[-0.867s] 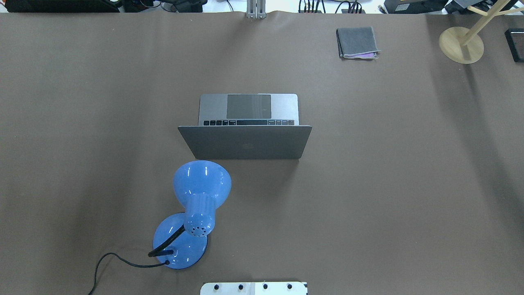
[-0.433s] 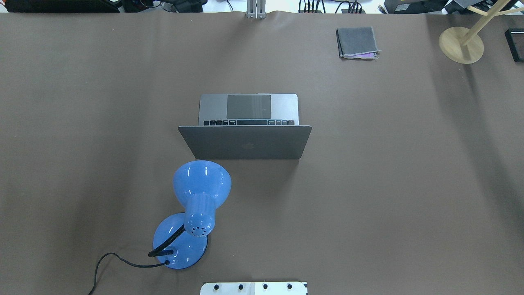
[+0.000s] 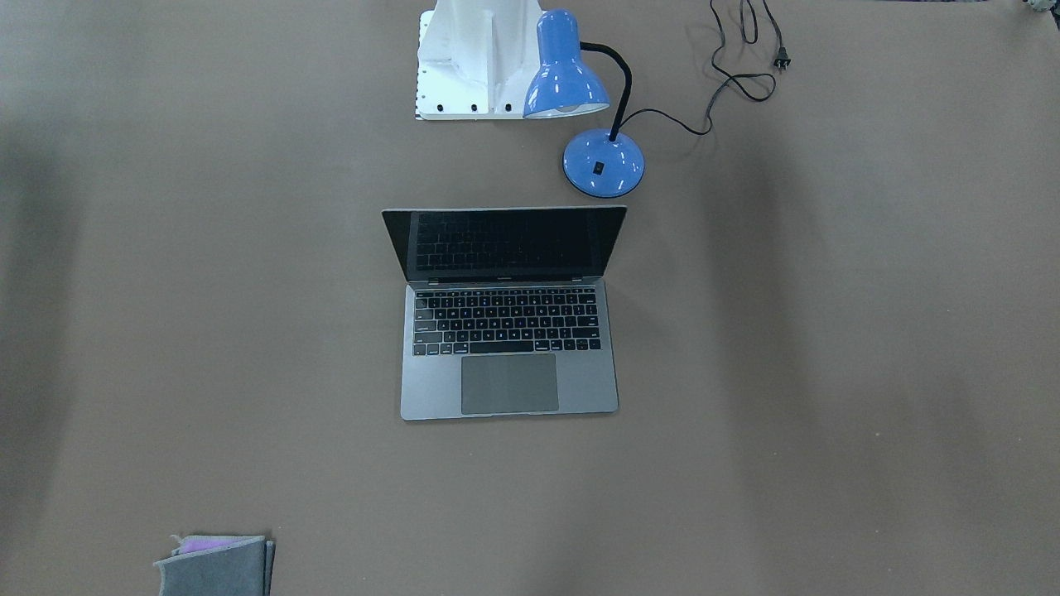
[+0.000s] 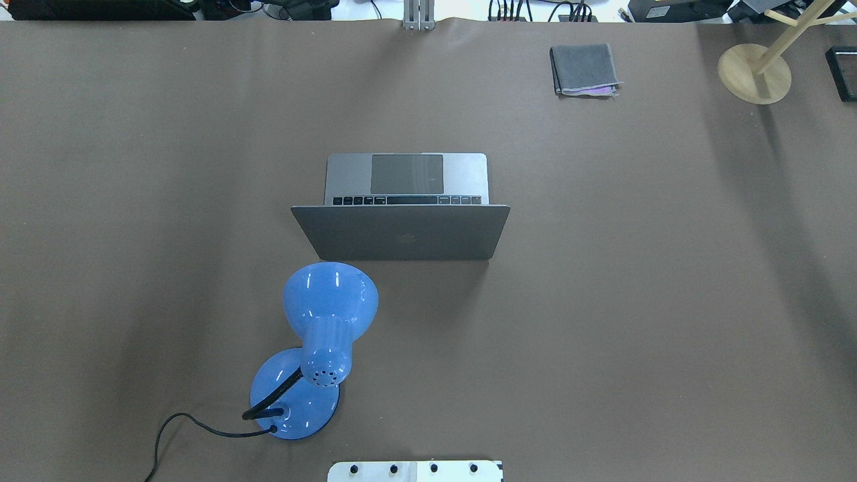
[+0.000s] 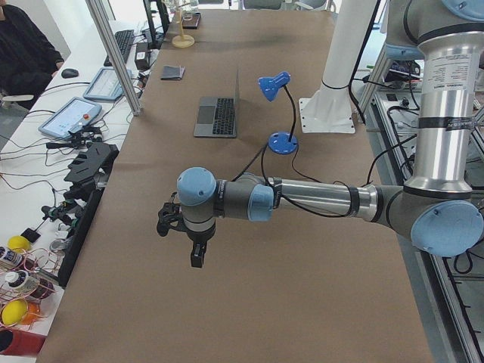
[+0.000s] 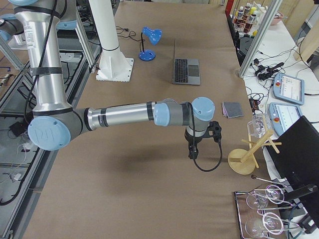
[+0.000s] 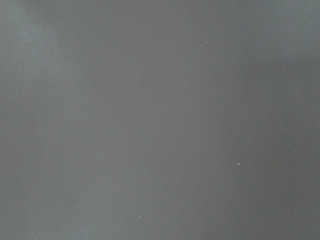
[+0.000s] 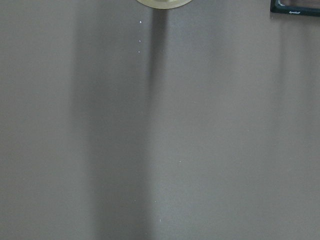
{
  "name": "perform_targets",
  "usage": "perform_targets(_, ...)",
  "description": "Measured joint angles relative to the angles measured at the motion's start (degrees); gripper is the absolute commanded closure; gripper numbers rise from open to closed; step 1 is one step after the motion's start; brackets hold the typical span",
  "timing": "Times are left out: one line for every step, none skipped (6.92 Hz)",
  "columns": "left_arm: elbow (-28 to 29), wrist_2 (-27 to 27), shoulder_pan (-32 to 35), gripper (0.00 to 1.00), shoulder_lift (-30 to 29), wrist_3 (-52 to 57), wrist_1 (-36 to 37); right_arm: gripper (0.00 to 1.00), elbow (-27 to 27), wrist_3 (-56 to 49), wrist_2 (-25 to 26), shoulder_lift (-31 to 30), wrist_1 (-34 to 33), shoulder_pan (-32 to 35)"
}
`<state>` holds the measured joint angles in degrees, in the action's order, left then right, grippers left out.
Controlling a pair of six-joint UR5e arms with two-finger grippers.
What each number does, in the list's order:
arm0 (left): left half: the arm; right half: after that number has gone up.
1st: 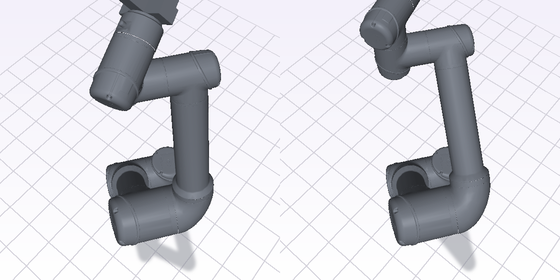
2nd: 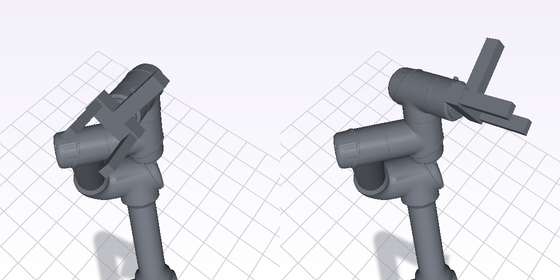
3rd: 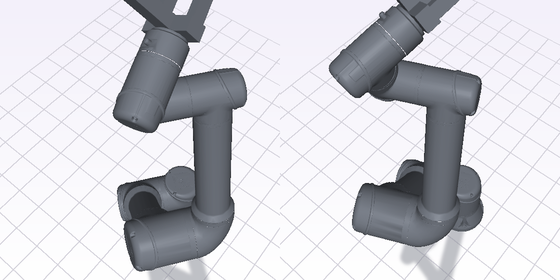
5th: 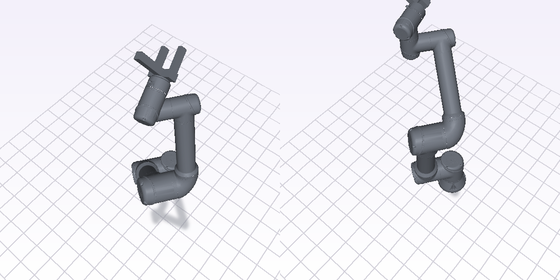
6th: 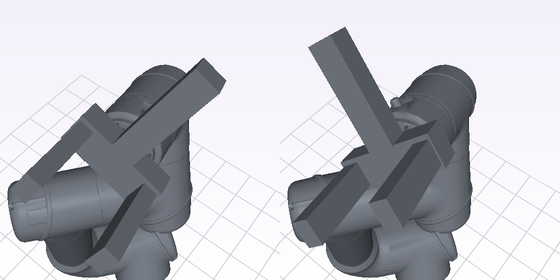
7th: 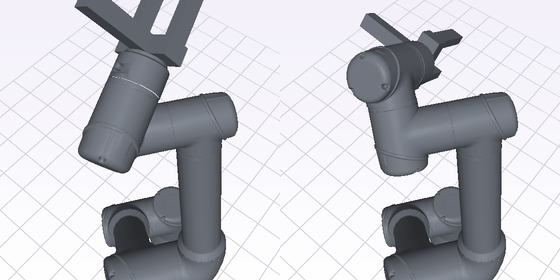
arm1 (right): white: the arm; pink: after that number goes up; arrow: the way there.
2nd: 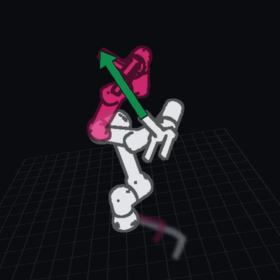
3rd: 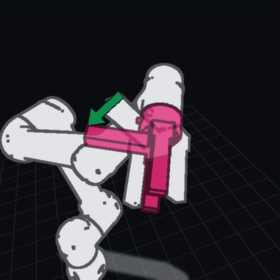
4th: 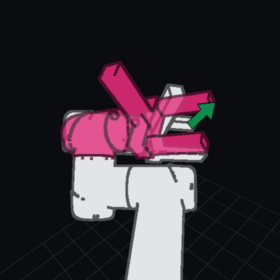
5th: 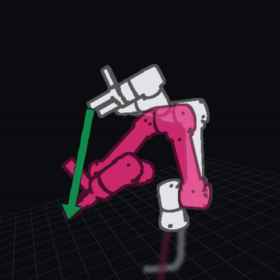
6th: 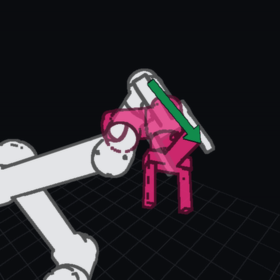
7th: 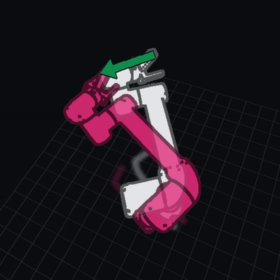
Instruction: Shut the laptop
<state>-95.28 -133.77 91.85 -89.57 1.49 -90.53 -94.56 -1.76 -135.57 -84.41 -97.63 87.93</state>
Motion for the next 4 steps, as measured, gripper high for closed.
perform_targets(0.1, 0.0, 0.0, 0.02, -0.1, 0.0, 0.0, 0.00, -0.1, 0.0, 0.0, 0.0, 0.0, 0.0)
perform_targets(0.1, 0.1, 0.0, 0.02, -0.1, 0.1, 0.0, 0.00, -0.2, 0.0, -0.1, 0.1, 0.0, 0.0)
perform_targets(0.1, 0.1, 0.0, 0.02, -0.1, 0.1, 0.0, 0.00, -0.4, 0.0, -0.3, 0.3, 0.0, 0.1)
perform_targets(-0.1, 0.1, 0.0, 0.02, -0.1, 0.0, 0.0, 0.00, -0.8, 0.0, -0.4, 0.4, 0.0, 0.1)
